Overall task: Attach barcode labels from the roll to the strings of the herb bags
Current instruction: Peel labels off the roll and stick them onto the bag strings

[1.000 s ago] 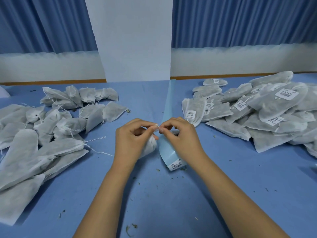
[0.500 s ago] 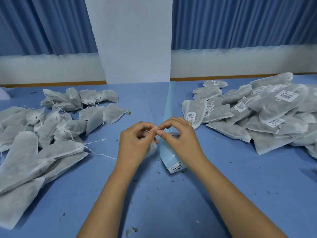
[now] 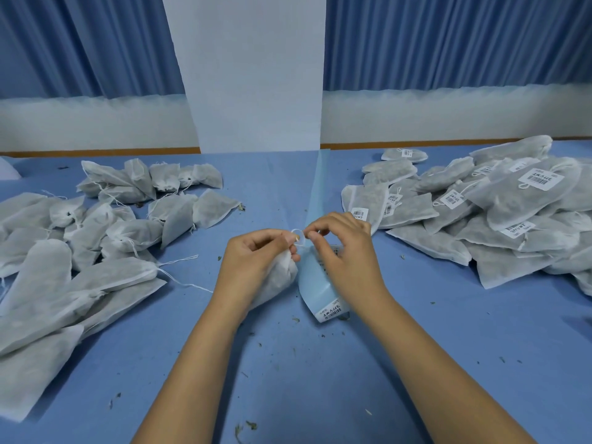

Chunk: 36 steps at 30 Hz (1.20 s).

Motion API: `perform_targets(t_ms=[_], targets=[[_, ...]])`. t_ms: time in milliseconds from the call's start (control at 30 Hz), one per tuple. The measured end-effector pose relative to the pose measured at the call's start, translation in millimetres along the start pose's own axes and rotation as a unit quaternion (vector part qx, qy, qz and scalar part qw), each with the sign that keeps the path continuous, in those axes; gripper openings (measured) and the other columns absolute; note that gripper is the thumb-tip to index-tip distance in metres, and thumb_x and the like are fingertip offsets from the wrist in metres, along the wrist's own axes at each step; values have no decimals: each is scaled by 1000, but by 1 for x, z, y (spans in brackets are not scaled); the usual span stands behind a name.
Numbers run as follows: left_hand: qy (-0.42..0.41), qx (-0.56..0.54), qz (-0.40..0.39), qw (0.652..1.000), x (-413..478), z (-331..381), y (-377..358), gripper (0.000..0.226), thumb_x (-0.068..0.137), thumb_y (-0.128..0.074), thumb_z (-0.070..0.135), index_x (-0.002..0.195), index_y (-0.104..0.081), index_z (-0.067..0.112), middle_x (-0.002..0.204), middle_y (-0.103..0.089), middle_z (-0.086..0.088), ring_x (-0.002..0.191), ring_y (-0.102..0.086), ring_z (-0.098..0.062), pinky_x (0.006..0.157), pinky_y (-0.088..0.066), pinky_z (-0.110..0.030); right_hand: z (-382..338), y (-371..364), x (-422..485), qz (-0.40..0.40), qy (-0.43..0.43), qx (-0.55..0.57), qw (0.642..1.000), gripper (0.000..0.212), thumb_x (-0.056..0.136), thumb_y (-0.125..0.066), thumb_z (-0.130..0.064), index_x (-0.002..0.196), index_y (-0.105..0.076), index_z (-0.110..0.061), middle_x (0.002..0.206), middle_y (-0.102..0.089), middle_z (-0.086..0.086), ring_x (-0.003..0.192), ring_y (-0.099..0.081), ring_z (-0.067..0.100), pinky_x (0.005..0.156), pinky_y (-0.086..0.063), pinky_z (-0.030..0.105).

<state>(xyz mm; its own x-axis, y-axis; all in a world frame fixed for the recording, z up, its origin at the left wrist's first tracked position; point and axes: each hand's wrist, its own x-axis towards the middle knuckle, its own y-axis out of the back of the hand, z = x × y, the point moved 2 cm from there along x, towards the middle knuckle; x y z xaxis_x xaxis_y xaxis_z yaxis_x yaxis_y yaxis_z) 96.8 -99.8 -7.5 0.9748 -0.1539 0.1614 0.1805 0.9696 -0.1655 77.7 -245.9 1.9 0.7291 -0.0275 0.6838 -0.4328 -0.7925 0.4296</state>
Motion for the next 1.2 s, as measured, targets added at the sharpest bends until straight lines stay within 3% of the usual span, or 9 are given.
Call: perform_targets(t_ms=[100, 300, 433, 567, 767, 900, 1067, 1133, 1200], targets=[[-4, -1, 17, 1000, 1, 0, 2, 24, 87, -67, 10, 65, -75, 17, 64, -65, -1, 62, -63, -12, 58, -51, -19, -2, 7, 1, 16, 5, 18, 1000, 8, 86, -61, -19, 82, -67, -14, 80, -57, -19, 81, -51, 9, 89, -27, 23], [-1, 18, -10, 1000, 2, -3, 0, 14, 79, -70, 23, 70, -75, 13, 67, -66, -8, 70, -60, -20, 75, -50, -29, -7, 2, -1, 12, 28, 2, 1000, 13, 79, -72, -27, 79, -67, -15, 82, -64, -11, 81, -53, 9, 87, -28, 28], [-19, 41, -3, 999, 2, -3, 0, 19, 87, -69, 13, 70, -76, 17, 68, -68, -3, 66, -64, -13, 65, -51, -19, -4, 4, -1, 20, 10, 18, 1000, 15, 77, -77, -23, 82, -66, -14, 86, -64, -8, 81, -55, 12, 89, -29, 29], [-23, 40, 0, 999, 1, -1, -1, 25, 88, -66, 8, 68, -76, 17, 68, -68, -4, 65, -64, -15, 67, -51, -20, -4, 3, 0, 19, 32, -10, 999, 9, 76, -73, -24, 78, -71, -16, 85, -63, -9, 86, -55, 10, 88, -26, 27], [-11, 39, -6, 999, 0, 1, -4, 19, 83, -71, 3, 74, -79, 18, 62, -65, 2, 52, -60, -11, 54, -48, -18, 4, 5, 0, -2, 5, -11, 1000, 11, 84, -69, -12, 74, -65, -13, 81, -62, -8, 84, -56, 13, 87, -29, 29], [-35, 146, -32, 988, 1, 3, 2, 22, 82, -74, 4, 91, -74, 24, 58, -56, 7, 48, -55, -9, 54, -46, -18, 14, 20, 6, 50, -80, 67, 993, 17, 88, -59, 0, 77, -57, -13, 79, -57, -5, 77, -52, 5, 87, -38, 38], [-50, 321, -94, 941, -1, 2, 13, 22, 75, -81, 18, 82, -73, 36, 80, -69, 18, 74, -60, -1, 68, -42, -9, 22, 32, 8, 105, -162, 111, 975, 20, 90, -55, 1, 78, -56, -14, 78, -56, -7, 72, -48, -4, 71, -35, 8], [-39, 347, -107, 931, 0, 1, 18, 18, 78, -78, 20, 87, -73, 35, 84, -71, 20, 77, -62, 5, 68, -41, -6, 25, 32, 7, 121, -190, 115, 967, 16, 92, -56, -3, 80, -58, -14, 79, -57, -8, 72, -49, -3, 71, -36, 9], [-33, 362, -52, 930, 3, 1, 23, 10, 82, -74, 23, 84, -74, 33, 78, -71, 20, 70, -61, 7, 63, -41, -6, 23, 32, 6, 147, -186, 109, 965, 13, 91, -58, -5, 80, -59, -12, 79, -57, -8, 74, -50, 1, 75, -37, 18]])
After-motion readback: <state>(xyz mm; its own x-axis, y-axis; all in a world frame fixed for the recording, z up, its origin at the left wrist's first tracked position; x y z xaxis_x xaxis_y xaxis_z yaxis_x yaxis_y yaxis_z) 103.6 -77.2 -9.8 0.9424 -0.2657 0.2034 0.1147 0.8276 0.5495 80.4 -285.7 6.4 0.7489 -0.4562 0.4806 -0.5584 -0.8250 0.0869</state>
